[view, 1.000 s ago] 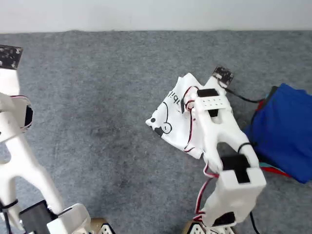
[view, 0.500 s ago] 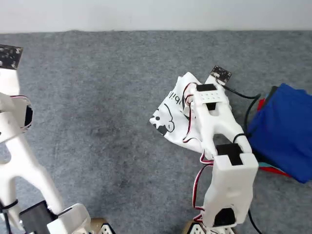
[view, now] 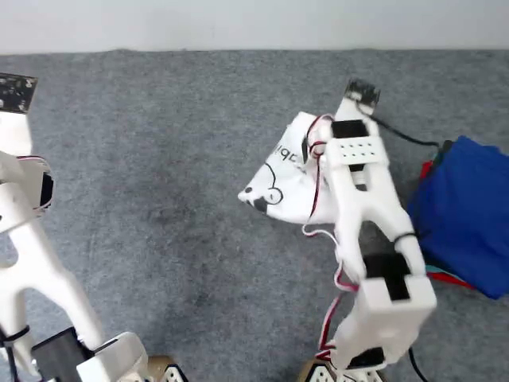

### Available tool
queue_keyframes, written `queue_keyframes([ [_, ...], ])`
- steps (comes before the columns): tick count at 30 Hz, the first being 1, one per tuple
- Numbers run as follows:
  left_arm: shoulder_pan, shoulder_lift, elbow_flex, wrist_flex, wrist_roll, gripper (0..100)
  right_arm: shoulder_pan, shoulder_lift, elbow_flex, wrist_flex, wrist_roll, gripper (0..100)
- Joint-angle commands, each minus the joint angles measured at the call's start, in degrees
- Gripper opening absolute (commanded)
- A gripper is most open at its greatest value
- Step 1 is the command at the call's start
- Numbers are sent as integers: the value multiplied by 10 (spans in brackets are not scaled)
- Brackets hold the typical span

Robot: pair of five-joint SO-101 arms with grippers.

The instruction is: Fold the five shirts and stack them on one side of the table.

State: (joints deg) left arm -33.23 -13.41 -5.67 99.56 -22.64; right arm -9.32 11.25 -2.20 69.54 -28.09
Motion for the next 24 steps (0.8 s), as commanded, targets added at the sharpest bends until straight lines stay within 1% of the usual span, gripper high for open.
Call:
queue_keyframes([
  [1, 3, -21, 0, 8, -6, 14, 11, -116, -21, 41, 66, 8],
  [4, 3, -21, 0, 8, -6, 14, 33, -177, -22, 68, 113, 8],
  [7, 3, -21, 0, 8, -6, 14, 77, -230, -22, 93, 173, 8],
  [11, 3, -21, 0, 8, -6, 14, 158, -280, -22, 110, 263, 8],
  [14, 3, -21, 0, 8, -6, 14, 219, -298, -22, 110, 315, 8],
  [20, 4, -21, 0, 8, -6, 14, 321, -300, -21, 115, 382, 8],
  [24, 4, -21, 0, 8, -6, 14, 370, -298, -12, 110, 414, 8],
])
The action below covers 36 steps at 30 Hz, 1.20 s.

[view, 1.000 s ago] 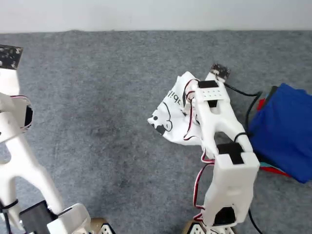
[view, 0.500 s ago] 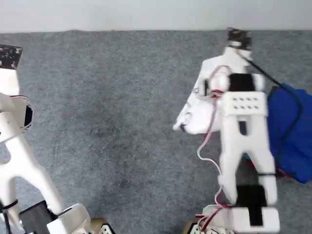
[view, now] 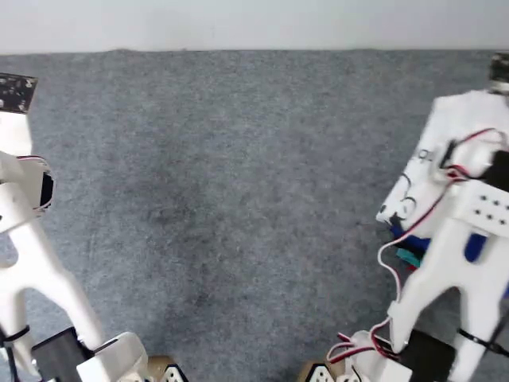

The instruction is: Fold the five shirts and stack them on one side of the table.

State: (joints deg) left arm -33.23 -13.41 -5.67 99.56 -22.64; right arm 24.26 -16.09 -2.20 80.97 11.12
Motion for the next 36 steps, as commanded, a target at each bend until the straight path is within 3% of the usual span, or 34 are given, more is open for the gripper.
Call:
queue_keyframes([
  [1, 4, -21, 0, 8, -6, 14, 41, -22, -2, -10, 31, 8],
  [10, 4, -20, 1, 7, -6, 14, 133, 37, 101, -149, 68, 30],
  [13, 4, -20, 2, 1, -17, 14, 152, 54, 90, -134, 83, 172],
  [17, 4, -20, 2, 0, -27, 14, 155, 65, 26, -76, 37, 423],
  [19, 4, -20, 2, 0, -33, 14, 149, 67, -17, -44, 20, 452],
  [24, 4, -20, 2, 0, -33, 14, 106, 59, -103, 40, 9, 320],
  [29, 4, -20, 2, 0, -33, 14, 65, 57, -126, 80, 11, 0],
  [32, 4, -20, 2, 0, -33, 14, 57, 67, -98, 80, 7, 61],
  [36, 3, -20, 2, 1, -33, 14, 18, 107, -25, 22, 6, 9],
])
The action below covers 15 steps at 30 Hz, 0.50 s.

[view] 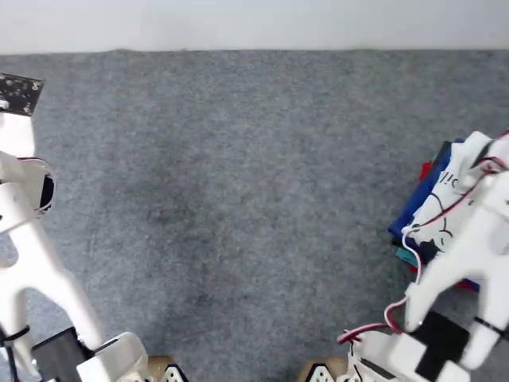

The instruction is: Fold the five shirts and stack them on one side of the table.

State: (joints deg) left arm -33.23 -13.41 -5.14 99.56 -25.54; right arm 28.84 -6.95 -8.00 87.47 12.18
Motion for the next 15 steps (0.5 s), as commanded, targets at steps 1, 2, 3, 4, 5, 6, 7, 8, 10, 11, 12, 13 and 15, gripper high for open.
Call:
queue_keyframes([
  [1, 3, -20, -3, 1, -4, 14, -36, 32, 60, -75, -4, 15],
  [2, 3, -20, -3, 2, -4, 14, -43, 50, 85, -115, -4, 9],
  [3, 3, -21, -3, 3, -4, 14, -48, 65, 109, -155, -4, 9],
  [4, 2, -21, -3, 3, -4, 14, -52, 80, 126, -192, -4, 9],
  [5, 0, -22, -3, 4, -4, 14, -55, 94, 136, -222, -4, 9],
  [6, 0, -23, -3, 4, -4, 14, -55, 106, 142, -247, -4, 9],
  [7, -1, -24, -3, 4, -4, 14, -56, 115, 142, -264, -4, 9],
  [8, -1, -25, -3, 4, -4, 14, -56, 120, 142, -273, -4, 9],
  [10, -1, -25, -3, 4, -4, 14, -56, 112, 124, -269, -4, 9],
  [11, -1, -25, -3, 4, -4, 14, -56, 102, 110, -255, -4, 9],
  [12, -1, -25, -3, 4, -4, 14, -57, 91, 95, -241, -4, 9],
  [13, -1, -25, -3, 4, -4, 14, -56, 79, 80, -228, -4, 9],
  [15, -1, -25, -3, 4, -4, 14, -53, 54, 57, -217, -4, 9],
])
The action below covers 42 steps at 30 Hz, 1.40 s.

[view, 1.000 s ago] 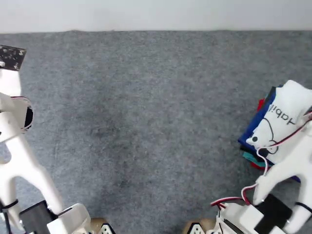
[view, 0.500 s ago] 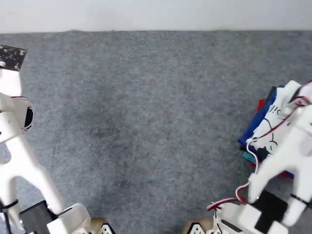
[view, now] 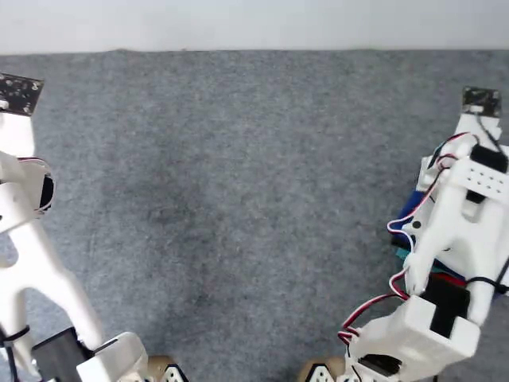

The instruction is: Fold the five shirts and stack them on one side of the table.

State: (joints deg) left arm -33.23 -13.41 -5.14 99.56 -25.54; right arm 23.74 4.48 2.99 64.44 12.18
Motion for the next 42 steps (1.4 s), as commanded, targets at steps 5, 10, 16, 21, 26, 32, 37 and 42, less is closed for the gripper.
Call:
queue_keyframes([
  [5, -1, -25, -3, 4, -4, 14, 35, -78, -68, -32, 0, 10],
  [10, 1, -25, -3, 4, -4, 14, 55, -20, -67, -122, 1, 10],
  [16, 3, -25, -3, 4, -4, 14, 27, 87, -70, -199, 18, 10],
  [21, 0, -25, -3, 4, -4, 14, 12, 71, -74, -203, 62, 10],
  [26, 2, -25, -3, 4, -4, 14, 11, -23, -71, -153, 62, 10],
  [32, 4, -49, -3, 10, -3, 14, -41, -97, -70, -27, 61, 10],
  [37, 4, -108, -3, 10, 5, 14, -91, -131, -70, 103, 59, 10],
  [42, 11, -194, 22, 10, 131, 14, -145, -182, -69, 218, -6, 10],
])
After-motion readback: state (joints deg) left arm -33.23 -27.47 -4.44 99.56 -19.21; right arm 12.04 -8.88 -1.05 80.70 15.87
